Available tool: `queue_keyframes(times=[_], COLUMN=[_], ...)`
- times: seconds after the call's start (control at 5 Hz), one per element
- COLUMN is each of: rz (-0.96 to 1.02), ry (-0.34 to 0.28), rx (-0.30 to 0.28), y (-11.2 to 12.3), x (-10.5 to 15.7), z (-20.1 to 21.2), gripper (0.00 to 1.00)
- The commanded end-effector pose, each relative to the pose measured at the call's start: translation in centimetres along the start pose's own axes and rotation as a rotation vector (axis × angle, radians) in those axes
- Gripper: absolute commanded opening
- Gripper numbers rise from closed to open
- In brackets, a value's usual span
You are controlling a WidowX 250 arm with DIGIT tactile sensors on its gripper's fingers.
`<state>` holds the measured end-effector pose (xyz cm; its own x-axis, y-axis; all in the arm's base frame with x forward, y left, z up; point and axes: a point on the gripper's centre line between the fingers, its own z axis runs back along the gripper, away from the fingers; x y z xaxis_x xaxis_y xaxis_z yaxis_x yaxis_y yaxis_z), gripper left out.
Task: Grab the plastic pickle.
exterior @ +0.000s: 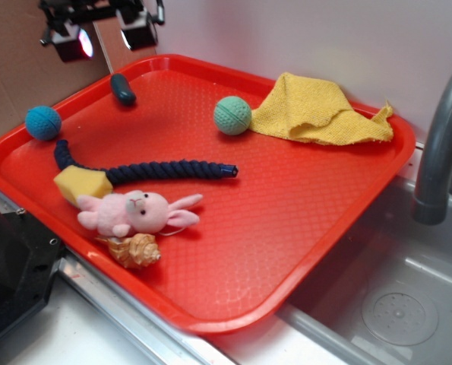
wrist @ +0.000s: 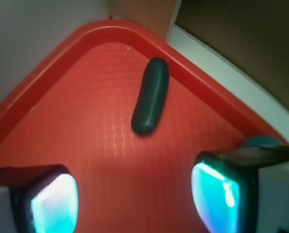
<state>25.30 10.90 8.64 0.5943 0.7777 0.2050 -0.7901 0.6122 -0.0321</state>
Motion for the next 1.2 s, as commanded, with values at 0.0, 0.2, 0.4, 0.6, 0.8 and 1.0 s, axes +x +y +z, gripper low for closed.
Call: queue_keyframes(times=[0.0, 0.2, 0.4, 0.6, 0.8, 1.0], rz=[0.045, 0.060, 0.062, 0.072, 0.069, 0.044], ry=[-0.057, 0.007, 0.048, 0.059, 0.082, 0.090], rx=[0.046, 0.049, 0.047, 0.067, 0.052, 0.094], y=[0.5, 1.3, 2.2, 3.4, 3.8, 2.4], x=[3.0, 3.8, 4.4, 4.7, 5.0, 4.5], z=[-2.5, -4.0, -5.0, -5.1, -6.4, -7.6], gripper=[1.00, 1.00, 1.00, 1.00, 1.00, 1.00])
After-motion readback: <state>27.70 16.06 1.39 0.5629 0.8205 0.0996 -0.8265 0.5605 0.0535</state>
